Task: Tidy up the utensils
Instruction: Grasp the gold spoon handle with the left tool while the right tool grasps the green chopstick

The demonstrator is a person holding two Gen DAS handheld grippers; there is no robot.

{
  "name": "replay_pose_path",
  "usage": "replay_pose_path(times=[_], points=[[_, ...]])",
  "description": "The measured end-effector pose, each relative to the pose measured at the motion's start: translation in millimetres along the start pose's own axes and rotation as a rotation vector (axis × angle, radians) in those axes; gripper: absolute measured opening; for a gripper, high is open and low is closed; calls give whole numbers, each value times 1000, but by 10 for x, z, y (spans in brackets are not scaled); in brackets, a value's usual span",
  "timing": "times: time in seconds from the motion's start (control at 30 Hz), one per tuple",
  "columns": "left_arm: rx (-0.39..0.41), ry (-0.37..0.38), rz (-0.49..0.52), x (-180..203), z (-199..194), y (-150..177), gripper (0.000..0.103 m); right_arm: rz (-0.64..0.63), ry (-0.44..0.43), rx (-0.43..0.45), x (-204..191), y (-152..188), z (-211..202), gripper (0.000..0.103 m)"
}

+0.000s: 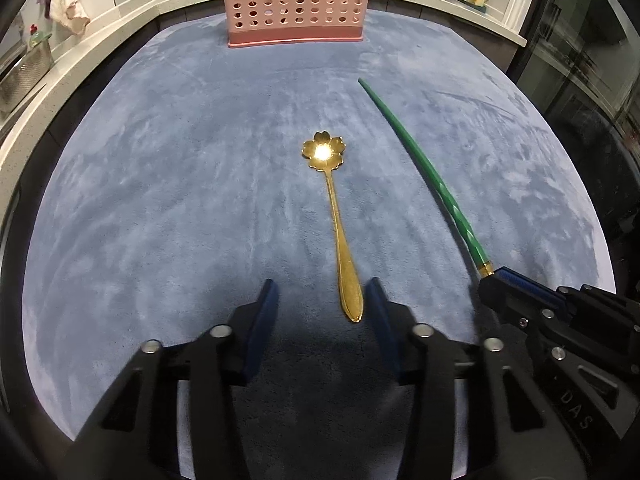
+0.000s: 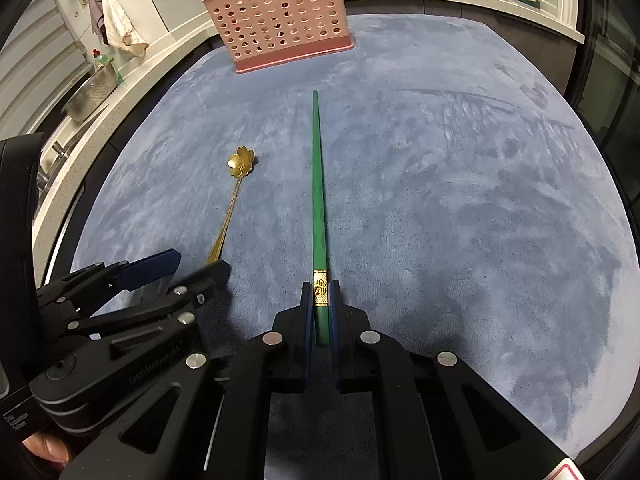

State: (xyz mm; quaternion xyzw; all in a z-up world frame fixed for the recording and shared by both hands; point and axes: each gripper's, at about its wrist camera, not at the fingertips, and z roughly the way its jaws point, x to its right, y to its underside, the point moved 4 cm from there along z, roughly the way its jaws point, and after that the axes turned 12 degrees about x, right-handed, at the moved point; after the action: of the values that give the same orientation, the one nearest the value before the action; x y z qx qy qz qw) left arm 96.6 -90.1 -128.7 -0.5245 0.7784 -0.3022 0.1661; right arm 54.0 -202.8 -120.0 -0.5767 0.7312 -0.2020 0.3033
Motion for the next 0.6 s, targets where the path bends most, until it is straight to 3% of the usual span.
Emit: replay_pose_path(times=[0.2,0.6], points=[[2,15,-19,-40,-12,-1,13,-2,-2,-4,-8,9,14,7],[53,38,-64,-118,-267,-136,10,4,-12,17,-37,-65,-70,7]])
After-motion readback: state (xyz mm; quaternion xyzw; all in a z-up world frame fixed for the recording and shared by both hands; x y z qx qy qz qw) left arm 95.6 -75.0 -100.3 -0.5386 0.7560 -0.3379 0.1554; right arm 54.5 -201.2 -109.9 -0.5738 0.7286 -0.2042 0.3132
